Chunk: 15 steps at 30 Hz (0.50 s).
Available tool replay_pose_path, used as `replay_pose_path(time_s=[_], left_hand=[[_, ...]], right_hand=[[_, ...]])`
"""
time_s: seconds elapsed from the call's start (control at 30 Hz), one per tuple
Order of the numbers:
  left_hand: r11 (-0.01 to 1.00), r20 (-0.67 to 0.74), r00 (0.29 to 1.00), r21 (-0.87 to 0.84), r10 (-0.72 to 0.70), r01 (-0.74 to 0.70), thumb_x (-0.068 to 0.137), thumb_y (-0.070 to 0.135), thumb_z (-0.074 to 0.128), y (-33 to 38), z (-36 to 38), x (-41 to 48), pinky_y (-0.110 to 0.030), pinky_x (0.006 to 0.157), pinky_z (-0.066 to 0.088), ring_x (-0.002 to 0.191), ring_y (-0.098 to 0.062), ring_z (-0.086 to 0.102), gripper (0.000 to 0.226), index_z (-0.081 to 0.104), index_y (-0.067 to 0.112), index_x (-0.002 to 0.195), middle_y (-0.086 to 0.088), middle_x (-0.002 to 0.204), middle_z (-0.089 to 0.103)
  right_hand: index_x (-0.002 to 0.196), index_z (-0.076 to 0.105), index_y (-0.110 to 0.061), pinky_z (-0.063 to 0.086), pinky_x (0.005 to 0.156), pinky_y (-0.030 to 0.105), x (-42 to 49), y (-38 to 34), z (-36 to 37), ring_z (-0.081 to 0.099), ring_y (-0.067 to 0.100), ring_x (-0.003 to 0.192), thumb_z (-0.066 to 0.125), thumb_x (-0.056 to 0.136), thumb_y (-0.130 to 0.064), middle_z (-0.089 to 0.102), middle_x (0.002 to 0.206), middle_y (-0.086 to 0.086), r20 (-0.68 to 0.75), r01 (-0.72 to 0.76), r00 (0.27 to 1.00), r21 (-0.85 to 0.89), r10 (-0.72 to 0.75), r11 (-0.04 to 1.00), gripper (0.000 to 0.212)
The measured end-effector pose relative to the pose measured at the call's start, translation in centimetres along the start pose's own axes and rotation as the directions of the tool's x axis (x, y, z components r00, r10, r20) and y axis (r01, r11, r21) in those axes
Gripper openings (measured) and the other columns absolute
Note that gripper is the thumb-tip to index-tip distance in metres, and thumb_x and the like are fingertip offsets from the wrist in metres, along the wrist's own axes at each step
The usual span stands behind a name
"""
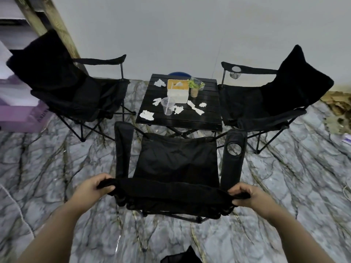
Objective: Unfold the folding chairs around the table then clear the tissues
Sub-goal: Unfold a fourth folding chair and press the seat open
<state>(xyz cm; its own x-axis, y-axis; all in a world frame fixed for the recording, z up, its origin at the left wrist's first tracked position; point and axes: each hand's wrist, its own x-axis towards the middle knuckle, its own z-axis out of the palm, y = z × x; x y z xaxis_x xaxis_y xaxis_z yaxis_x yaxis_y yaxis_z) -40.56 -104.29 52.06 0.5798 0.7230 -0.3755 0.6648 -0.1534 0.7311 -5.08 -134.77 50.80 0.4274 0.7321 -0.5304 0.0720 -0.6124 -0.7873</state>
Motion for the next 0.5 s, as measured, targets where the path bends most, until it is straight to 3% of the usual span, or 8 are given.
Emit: replay_pose_path(time_s=[0.13,0.27,0.37,0.5], left_hand=[[0.995,0.043,0.999,0.091,0.032,-0.036,0.084,0.018,0.065,1.3,-0.6,-0.4,-0.023,0.073,0.043,0.089,-0.008,0.059,0.013,0.063,0.023,0.096,0.007,0.094,0.065],[0.999,-0.066,0.997,-0.024,0.034,-0.036,0.086,0.024,0.062,1.8,-1.0,-1.6,-0.016,0.080,0.040,0.096,0.006,0.053,0.017,0.058,0.037,0.097,0.023,0.103,0.057],[0.992,-0.103,0.994,-0.118,0.032,-0.044,0.088,0.022,0.060,1.0,-1.6,-2.2,-0.006,0.076,0.040,0.092,0.012,0.055,0.016,0.058,0.037,0.094,0.022,0.104,0.058],[0.942,-0.206,0.972,-0.334,-0.111,0.037,0.088,0.028,0.059,-2.3,-4.4,-2.6,-0.020,0.083,0.043,0.099,0.002,0.058,0.013,0.062,0.028,0.101,0.009,0.107,0.064]], right_hand=[[0.105,0.066,-0.022,0.050,0.076,0.018,0.3,-3.6,-0.7,0.068,0.008,0.093,0.070,0.080,-0.012,0.072,0.102,-0.003,0.203,-0.056,0.977,-0.069,0.069,0.996,0.027],[0.106,0.066,-0.029,0.045,0.087,0.022,2.5,-8.0,2.3,0.065,0.009,0.099,0.064,0.084,-0.025,0.072,0.103,-0.002,0.168,0.018,0.986,-0.040,-0.011,0.999,0.022],[0.104,0.066,-0.029,0.046,0.090,0.028,5.1,-11.3,6.4,0.065,0.013,0.099,0.061,0.088,-0.026,0.070,0.104,0.000,0.158,0.052,0.987,-0.072,-0.041,0.996,0.017],[0.105,0.064,-0.024,0.045,0.093,0.035,8.1,-16.6,13.8,0.064,0.017,0.098,0.056,0.091,-0.021,0.071,0.102,0.000,0.242,0.091,0.968,-0.067,-0.072,0.994,0.017]])
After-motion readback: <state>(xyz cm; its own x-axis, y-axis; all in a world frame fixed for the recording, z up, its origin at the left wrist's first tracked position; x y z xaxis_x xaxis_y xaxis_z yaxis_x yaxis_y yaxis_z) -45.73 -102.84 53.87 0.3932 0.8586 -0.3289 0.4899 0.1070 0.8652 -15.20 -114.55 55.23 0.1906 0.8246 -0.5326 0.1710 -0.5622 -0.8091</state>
